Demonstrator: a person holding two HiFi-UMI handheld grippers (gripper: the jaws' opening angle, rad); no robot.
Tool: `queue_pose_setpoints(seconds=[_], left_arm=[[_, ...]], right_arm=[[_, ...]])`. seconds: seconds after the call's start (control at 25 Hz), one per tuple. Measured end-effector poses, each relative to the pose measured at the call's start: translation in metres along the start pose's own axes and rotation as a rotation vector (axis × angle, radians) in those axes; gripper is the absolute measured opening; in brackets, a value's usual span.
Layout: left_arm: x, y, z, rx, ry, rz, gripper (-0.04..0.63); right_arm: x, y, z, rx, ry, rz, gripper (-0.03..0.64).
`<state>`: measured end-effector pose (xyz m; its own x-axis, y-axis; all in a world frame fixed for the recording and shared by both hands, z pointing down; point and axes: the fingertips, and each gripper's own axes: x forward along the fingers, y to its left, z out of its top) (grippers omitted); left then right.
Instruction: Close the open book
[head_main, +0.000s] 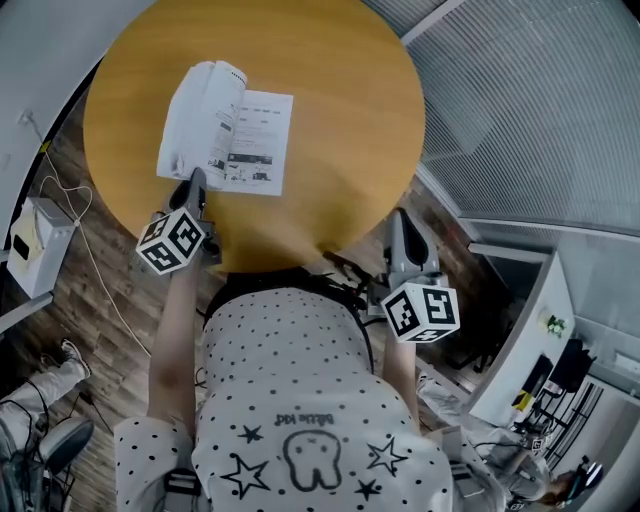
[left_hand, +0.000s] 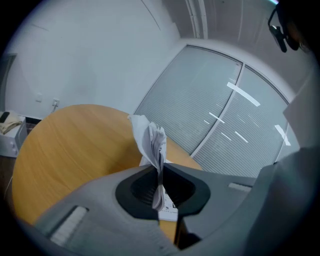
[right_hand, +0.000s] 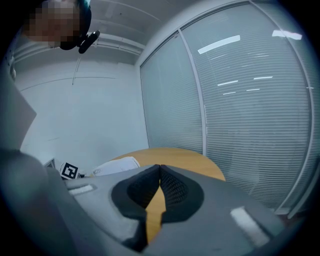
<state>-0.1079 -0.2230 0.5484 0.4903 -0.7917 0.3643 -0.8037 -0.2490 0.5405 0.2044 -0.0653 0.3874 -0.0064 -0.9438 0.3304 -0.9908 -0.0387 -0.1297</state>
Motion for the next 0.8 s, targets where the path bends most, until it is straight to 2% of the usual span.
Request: queue_pose_setpoints(seconds=[0.24,0.6,0.8], left_arm=[[0.009,-0.019,-0.008,0.107,0.039,-0.027,0.031],[0.015,-0.032,-0.019,0.179,0.078,-0.027,0.031],[0.021,-0.043,-0.024,0.278,0.113,-0.048,0.031]], right_arm=[[0.006,0.001,0.002,-0.009,-0.002,0.013,0.003],[0.007,-0.007,0.0,0.0,-0.003,0.008,0.003],[0.004,-0.015,-0.001,0.009,-0.001,-0.01,0.003]])
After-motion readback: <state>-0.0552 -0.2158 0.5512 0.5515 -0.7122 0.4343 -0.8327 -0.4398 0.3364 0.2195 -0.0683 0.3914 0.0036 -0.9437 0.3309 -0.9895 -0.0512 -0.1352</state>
